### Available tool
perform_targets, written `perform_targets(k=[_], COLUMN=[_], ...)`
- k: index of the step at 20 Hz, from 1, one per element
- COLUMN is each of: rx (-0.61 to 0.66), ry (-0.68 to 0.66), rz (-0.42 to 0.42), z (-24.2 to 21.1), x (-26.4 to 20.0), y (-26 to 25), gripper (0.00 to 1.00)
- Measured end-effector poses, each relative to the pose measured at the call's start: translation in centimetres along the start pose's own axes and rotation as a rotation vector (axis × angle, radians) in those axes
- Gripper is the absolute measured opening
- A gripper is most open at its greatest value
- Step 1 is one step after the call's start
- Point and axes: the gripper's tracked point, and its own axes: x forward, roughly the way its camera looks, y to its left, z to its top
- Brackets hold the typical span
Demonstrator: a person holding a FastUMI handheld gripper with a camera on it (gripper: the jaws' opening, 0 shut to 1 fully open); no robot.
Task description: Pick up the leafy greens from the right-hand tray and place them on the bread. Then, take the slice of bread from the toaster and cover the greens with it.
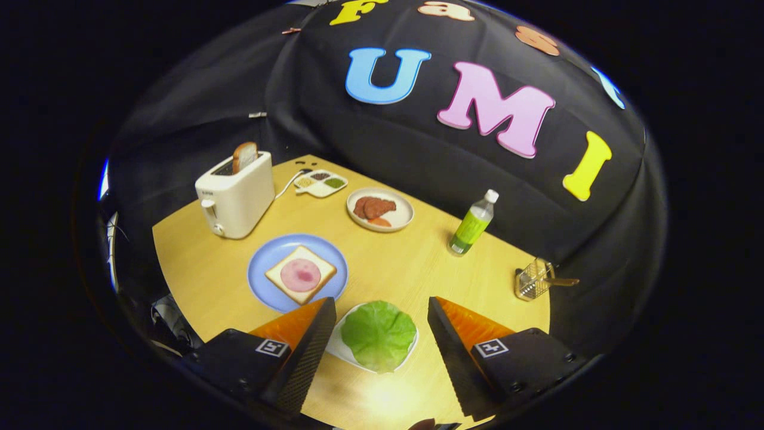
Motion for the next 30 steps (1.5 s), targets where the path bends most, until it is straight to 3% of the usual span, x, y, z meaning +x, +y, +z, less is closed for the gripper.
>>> perform_targets(k=[8,15,21,23,24,25,26,27,30], rx=[0.005,0.005,0.072,0.075,0.067,0.063,0.059,0.055,0.085], ry=[0.220,0.329,0.389,0.393,0.393,0.396,0.399,0.404,0.412], rz=[0.093,0.153,0.186,0.193,0.198,0.202,0.199,0.192,0.174], z=[-9.3,-12.6,-13.7,-13.6,-13.6,-13.5,-13.5,-13.5,-13.2], x=[6.9,10.4,11.1,11.0,10.9,10.9,11.0,11.0,10.4], y=[-0.3,0.1,0.8,0.9,1.1,1.2,1.2,1.2,1.3], gripper=[0.93,0.88,0.73,0.65,0.56,0.45,0.20,0.13,0.10])
